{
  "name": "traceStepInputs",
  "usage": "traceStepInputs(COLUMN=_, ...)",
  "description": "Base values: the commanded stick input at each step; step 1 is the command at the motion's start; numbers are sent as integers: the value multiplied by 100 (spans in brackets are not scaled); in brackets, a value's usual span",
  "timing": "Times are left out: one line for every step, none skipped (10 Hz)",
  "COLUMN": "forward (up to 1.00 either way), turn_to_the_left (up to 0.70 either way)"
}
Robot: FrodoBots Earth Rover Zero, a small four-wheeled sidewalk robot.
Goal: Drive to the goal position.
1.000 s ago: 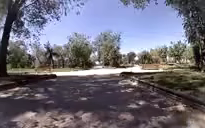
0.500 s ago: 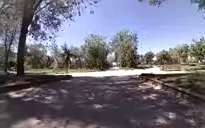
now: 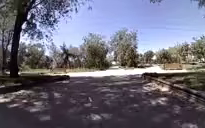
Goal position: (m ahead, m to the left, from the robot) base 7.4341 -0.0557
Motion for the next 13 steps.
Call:
traceStepInputs(forward=70, turn_to_the_left=1)
traceStepInputs(forward=70, turn_to_the_left=1)
traceStepInputs(forward=70, turn_to_the_left=1)
traceStepInputs(forward=70, turn_to_the_left=1)
traceStepInputs(forward=70, turn_to_the_left=1)
traceStepInputs(forward=70, turn_to_the_left=1)
traceStepInputs(forward=70, turn_to_the_left=-9)
traceStepInputs(forward=70, turn_to_the_left=-20)
traceStepInputs(forward=70, turn_to_the_left=-13)
traceStepInputs(forward=70, turn_to_the_left=1)
traceStepInputs(forward=70, turn_to_the_left=1)
traceStepInputs(forward=70, turn_to_the_left=1)
traceStepInputs(forward=70, turn_to_the_left=1)
